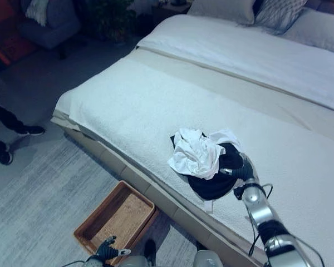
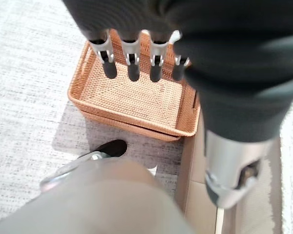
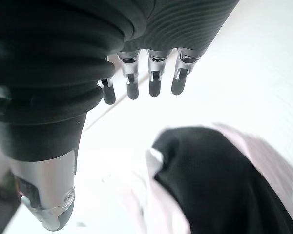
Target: Pick up clothes into the bucket
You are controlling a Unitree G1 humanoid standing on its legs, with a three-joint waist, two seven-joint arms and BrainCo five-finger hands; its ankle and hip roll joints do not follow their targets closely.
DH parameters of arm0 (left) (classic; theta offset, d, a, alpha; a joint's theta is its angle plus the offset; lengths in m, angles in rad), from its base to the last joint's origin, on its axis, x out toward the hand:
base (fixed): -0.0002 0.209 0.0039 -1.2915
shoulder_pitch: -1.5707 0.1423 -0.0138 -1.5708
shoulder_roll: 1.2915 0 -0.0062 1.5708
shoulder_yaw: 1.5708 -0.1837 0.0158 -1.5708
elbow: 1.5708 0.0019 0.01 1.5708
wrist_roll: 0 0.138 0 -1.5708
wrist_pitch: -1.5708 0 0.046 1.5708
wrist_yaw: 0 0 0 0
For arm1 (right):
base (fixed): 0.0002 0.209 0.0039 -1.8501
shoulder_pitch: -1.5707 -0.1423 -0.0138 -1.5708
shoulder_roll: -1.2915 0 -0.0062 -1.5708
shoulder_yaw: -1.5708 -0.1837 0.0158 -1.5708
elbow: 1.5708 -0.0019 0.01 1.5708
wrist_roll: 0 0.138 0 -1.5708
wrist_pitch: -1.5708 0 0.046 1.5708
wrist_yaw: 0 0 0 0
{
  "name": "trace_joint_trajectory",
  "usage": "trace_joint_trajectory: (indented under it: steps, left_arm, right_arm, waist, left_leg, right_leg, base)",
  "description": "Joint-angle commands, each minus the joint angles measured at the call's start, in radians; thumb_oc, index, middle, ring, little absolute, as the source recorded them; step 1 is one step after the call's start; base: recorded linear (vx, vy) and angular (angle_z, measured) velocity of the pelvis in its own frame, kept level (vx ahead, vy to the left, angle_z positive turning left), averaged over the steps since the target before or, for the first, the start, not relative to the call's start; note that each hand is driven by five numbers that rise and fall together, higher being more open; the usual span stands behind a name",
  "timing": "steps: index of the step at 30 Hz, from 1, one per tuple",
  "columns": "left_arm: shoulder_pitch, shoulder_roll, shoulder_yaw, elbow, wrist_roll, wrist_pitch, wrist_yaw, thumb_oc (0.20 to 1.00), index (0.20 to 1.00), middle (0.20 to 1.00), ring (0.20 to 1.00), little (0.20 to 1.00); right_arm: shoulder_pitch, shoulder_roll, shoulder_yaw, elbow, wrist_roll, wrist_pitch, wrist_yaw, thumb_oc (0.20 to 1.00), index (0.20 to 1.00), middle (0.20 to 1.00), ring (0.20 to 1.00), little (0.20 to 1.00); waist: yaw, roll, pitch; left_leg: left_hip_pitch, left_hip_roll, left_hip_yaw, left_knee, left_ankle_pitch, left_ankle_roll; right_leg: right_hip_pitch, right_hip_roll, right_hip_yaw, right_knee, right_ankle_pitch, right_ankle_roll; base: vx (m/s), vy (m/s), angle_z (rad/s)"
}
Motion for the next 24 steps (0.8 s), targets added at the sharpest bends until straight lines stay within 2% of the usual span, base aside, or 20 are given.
trace_joint_trajectory:
  steps: [1, 6, 10, 12, 13, 20, 24]
  left_arm:
    - [-0.046, 0.006, -0.029, 0.014, -0.044, -0.019, 0.038, 1.000, 1.000, 1.000, 1.000, 1.000]
    - [-0.062, 0.004, -0.042, 0.004, -0.059, -0.011, 0.060, 1.000, 1.000, 1.000, 1.000, 1.000]
    - [-0.085, 0.005, -0.070, -0.025, -0.095, -0.013, 0.085, 1.000, 1.000, 1.000, 1.000, 1.000]
    - [-0.088, 0.005, -0.070, -0.028, -0.106, -0.013, 0.091, 1.000, 1.000, 1.000, 1.000, 1.000]
    - [-0.103, 0.002, -0.080, -0.020, -0.123, -0.012, 0.096, 1.000, 1.000, 1.000, 1.000, 1.000]
    - [-0.167, 0.005, -0.121, -0.039, -0.169, -0.021, 0.116, 1.000, 1.000, 1.000, 1.000, 1.000]
    - [-0.216, 0.011, -0.166, -0.041, -0.148, -0.020, 0.127, 1.000, 1.000, 1.000, 1.000, 1.000]
  right_arm:
    - [-0.108, -0.013, 0.053, 0.011, -0.077, 0.008, -0.055, 1.000, 1.000, 1.000, 1.000, 1.000]
    - [-0.179, -0.021, 0.078, 0.014, -0.109, 0.033, -0.090, 1.000, 1.000, 1.000, 1.000, 1.000]
    - [-0.331, -0.036, 0.162, 0.106, -0.152, 0.060, -0.113, 1.000, 1.000, 1.000, 1.000, 1.000]
    - [-0.366, -0.039, 0.179, 0.127, -0.148, 0.064, -0.114, 1.000, 1.000, 1.000, 1.000, 1.000]
    - [-0.430, -0.036, 0.217, 0.202, -0.142, 0.068, -0.115, 1.000, 1.000, 1.000, 1.000, 1.000]
    - [-0.587, -0.024, 0.281, 0.336, -0.092, 0.073, -0.109, 1.000, 1.000, 1.000, 1.000, 1.000]
    - [-0.673, -0.023, 0.318, 0.410, -0.084, 0.077, -0.105, 1.000, 1.000, 1.000, 1.000, 1.000]
  waist:
    - [0.018, -0.065, 0.020]
    - [0.023, -0.058, 0.062]
    - [0.037, -0.054, 0.130]
    - [0.040, -0.056, 0.141]
    - [0.043, -0.060, 0.159]
    - [0.050, -0.069, 0.221]
    - [0.054, -0.075, 0.264]
  left_leg:
    - [-0.100, -0.061, -0.010, 0.085, -0.017, 0.026]
    - [-0.143, -0.079, -0.022, 0.129, -0.027, 0.036]
    - [-0.227, -0.091, -0.025, 0.238, -0.054, 0.044]
    - [-0.248, -0.089, -0.024, 0.256, -0.058, 0.045]
    - [-0.275, -0.087, -0.028, 0.275, -0.057, 0.046]
    - [-0.375, -0.086, -0.039, 0.325, -0.047, 0.037]
    - [-0.432, -0.087, -0.048, 0.364, -0.046, 0.037]
  right_leg:
    - [-0.066, -0.038, -0.014, 0.225, -0.142, 0.029]
    - [-0.127, -0.054, -0.010, 0.308, -0.167, 0.021]
    - [-0.201, -0.067, 0.003, 0.388, -0.182, 0.012]
    - [-0.219, -0.067, 0.007, 0.405, -0.185, 0.010]
    - [-0.243, -0.065, 0.012, 0.425, -0.189, 0.006]
    - [-0.337, -0.072, 0.000, 0.488, -0.191, 0.003]
    - [-0.387, -0.078, -0.008, 0.534, -0.202, -0.001]
  base:
    - [-0.03, 0.043, 0.10]
    - [-0.03, 0.025, 0.06]
    - [-0.07, 0.012, 0.06]
    - [-0.05, 0.007, 0.06]
    - [-0.05, 0.003, 0.08]
    - [-0.07, -0.010, 0.05]
    - [-0.07, -0.003, 0.08]
